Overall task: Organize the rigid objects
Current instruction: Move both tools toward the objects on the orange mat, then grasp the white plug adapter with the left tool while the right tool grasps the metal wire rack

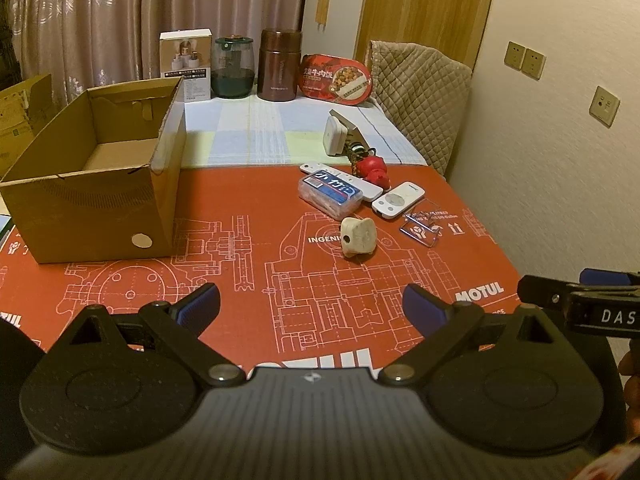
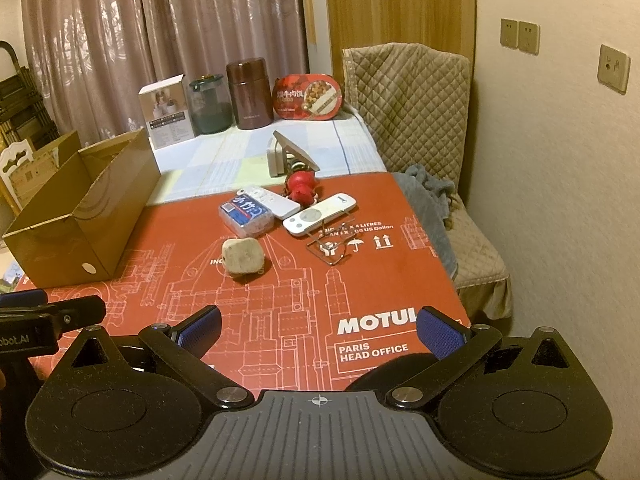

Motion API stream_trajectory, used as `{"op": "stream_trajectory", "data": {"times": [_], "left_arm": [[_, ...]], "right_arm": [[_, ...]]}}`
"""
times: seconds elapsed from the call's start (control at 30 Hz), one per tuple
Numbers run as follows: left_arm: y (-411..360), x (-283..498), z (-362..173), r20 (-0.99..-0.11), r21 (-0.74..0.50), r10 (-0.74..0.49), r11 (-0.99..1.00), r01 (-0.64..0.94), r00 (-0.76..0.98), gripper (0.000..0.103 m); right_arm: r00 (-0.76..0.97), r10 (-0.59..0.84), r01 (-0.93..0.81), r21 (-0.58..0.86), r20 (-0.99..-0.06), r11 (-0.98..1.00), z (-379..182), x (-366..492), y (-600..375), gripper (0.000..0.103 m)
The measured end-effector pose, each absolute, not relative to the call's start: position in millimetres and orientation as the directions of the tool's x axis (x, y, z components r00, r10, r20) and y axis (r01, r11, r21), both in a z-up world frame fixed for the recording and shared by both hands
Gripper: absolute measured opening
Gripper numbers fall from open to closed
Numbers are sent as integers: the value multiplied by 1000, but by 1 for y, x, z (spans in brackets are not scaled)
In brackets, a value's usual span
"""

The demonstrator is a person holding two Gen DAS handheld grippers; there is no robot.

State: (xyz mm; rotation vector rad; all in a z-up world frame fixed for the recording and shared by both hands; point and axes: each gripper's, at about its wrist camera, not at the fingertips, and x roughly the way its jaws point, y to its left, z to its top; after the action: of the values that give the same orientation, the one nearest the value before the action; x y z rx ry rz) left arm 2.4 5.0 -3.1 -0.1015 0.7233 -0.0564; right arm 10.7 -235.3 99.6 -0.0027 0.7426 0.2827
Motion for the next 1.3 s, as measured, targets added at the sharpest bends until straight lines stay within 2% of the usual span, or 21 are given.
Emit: {"op": "stream_trajectory", "data": {"times": [0.33,0.53,0.83,0.9,0.97,1.2,1.3], "left_arm": [[14,39,-20,-670,-151,-133,988,42,730,96],[3,71,-38,-666,-97,-151,988,117,730,96],[-23,122,-72,-649,-73,-216,972,222,729,87],[-26,131,-78,-648,-72,-220,971,229,729,87],[-30,142,-85,-648,-78,-233,967,241,725,81],[-41,167,-105,-649,-75,-247,962,262,720,75],[-46,173,-112,-655,-68,-245,961,267,715,69]], "right_arm": [[704,255,-245,110,-663,963,88,35,-236,101],[714,251,-236,113,-654,965,83,62,-234,101],[708,239,-213,122,-664,970,63,104,-236,100],[703,241,-217,121,-669,969,58,114,-235,98],[694,250,-230,121,-675,966,52,125,-234,91],[664,280,-290,107,-693,951,29,160,-227,83],[646,285,-309,98,-708,946,18,173,-223,80]]}}
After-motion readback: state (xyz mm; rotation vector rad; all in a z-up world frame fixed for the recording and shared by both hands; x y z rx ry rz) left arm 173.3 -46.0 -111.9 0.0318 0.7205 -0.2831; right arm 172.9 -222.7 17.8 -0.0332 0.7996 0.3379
